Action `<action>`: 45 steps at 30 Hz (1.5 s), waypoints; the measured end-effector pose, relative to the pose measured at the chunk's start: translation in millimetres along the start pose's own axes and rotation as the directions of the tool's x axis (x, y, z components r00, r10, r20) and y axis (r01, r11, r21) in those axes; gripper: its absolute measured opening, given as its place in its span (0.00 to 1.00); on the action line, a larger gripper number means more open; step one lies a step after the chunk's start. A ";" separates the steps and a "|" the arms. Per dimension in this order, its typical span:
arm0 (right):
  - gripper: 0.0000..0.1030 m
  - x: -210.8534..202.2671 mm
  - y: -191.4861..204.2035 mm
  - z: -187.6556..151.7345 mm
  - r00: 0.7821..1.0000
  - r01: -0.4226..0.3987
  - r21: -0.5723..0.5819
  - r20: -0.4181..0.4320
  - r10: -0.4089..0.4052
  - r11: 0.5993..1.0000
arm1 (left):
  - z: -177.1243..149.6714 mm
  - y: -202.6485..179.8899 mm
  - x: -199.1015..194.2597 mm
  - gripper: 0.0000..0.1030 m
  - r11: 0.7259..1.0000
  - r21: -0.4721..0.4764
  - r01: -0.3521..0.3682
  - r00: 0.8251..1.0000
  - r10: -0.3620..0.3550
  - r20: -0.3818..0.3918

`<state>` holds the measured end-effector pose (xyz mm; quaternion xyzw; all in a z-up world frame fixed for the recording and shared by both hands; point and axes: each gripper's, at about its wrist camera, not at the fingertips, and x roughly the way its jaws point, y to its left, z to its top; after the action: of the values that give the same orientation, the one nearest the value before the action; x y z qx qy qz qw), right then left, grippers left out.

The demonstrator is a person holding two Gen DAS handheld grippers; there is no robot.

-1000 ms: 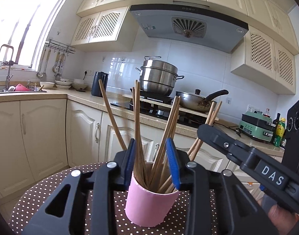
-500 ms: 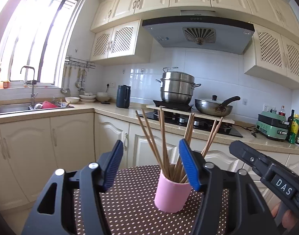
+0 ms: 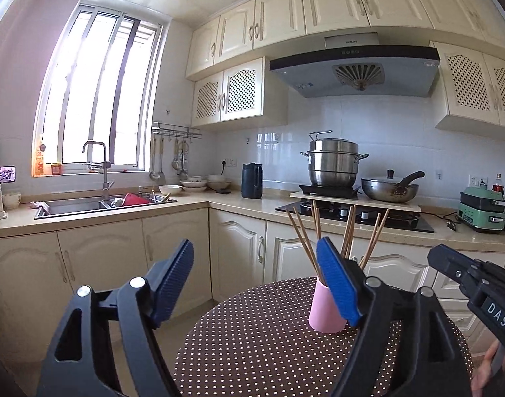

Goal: Organize utensils

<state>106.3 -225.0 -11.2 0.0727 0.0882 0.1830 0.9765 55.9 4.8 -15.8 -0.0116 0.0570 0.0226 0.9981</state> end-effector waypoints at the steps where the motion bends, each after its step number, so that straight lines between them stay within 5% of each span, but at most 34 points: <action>1: 0.09 -4.5 2.7 0.2 1.000 -0.002 0.000 0.004 0.002 1.000 | 1.7 2.1 -7.0 0.76 1.000 0.003 0.002 1.000 -0.002 0.003; 3: 0.12 -12.8 8.3 1.8 1.000 -0.007 0.006 0.008 0.007 1.000 | 5.0 5.7 -21.0 0.76 1.000 0.006 -0.002 1.000 0.002 0.015; 7: 0.45 -29.9 22.9 2.8 0.999 -0.012 -0.014 0.033 0.013 1.000 | 11.4 11.4 -47.0 0.78 1.000 0.002 0.005 0.999 -0.005 0.050; 12: 0.47 -45.6 37.4 4.0 0.999 -0.020 -0.031 0.044 0.021 0.999 | 19.6 15.0 -70.6 0.80 1.000 0.007 -0.017 0.996 0.016 0.088; 23: 0.68 -74.1 60.9 10.7 0.995 0.008 -0.102 0.103 0.003 0.995 | 27.6 15.7 -100.4 0.84 1.000 0.015 -0.026 0.992 0.024 0.124; 45: 0.73 -84.3 66.9 10.5 0.994 0.032 -0.119 0.106 -0.019 0.992 | 24.8 7.3 -104.8 0.85 0.998 0.053 -0.021 0.989 0.014 0.145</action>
<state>8.0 -195.7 22.9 0.0220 0.0268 0.1713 0.9846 -45.7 8.2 20.7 0.0179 -0.0147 0.0305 0.9993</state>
